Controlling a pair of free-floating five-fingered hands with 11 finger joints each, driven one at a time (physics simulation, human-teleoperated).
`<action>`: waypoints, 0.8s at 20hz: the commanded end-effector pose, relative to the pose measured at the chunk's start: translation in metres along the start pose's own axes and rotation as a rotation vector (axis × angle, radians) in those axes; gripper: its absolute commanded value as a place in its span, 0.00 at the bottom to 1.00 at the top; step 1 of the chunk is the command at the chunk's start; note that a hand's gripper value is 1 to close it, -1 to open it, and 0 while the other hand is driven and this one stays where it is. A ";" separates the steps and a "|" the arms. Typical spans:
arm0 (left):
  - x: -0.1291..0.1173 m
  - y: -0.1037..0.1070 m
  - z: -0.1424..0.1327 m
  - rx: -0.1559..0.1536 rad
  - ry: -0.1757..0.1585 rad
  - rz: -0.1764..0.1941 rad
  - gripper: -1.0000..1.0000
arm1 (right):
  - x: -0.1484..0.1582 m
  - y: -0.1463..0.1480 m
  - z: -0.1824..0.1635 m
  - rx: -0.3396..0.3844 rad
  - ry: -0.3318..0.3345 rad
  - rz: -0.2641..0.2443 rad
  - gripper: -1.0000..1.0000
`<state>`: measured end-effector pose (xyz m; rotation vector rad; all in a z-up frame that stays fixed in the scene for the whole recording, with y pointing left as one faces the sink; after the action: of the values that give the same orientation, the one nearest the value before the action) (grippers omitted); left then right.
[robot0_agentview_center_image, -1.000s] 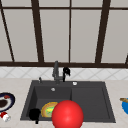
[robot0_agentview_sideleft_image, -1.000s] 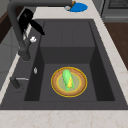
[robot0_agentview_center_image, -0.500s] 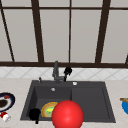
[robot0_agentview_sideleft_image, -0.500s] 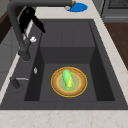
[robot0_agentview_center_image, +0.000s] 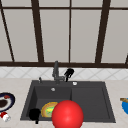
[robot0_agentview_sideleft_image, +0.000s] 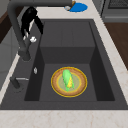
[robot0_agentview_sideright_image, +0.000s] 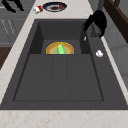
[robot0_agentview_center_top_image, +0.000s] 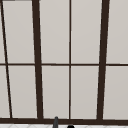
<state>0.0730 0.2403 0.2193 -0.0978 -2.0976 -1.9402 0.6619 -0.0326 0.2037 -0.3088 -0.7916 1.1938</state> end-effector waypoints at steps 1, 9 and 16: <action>0.000 0.000 0.000 0.000 0.000 0.000 0.50 | -0.002 0.004 -0.004 0.024 -0.051 0.011 1.00; 0.000 0.000 0.000 0.000 0.000 0.000 0.50 | 0.000 -0.007 -0.013 -0.077 -0.037 -0.055 1.00; 0.000 0.000 0.000 0.000 0.000 0.000 0.50 | 0.003 -0.009 -0.016 -0.082 0.018 -0.021 1.00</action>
<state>0.0730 0.2403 0.2193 -0.0978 -2.0976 -1.9402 0.6762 -0.0313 0.1994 -0.3904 -0.8226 1.1349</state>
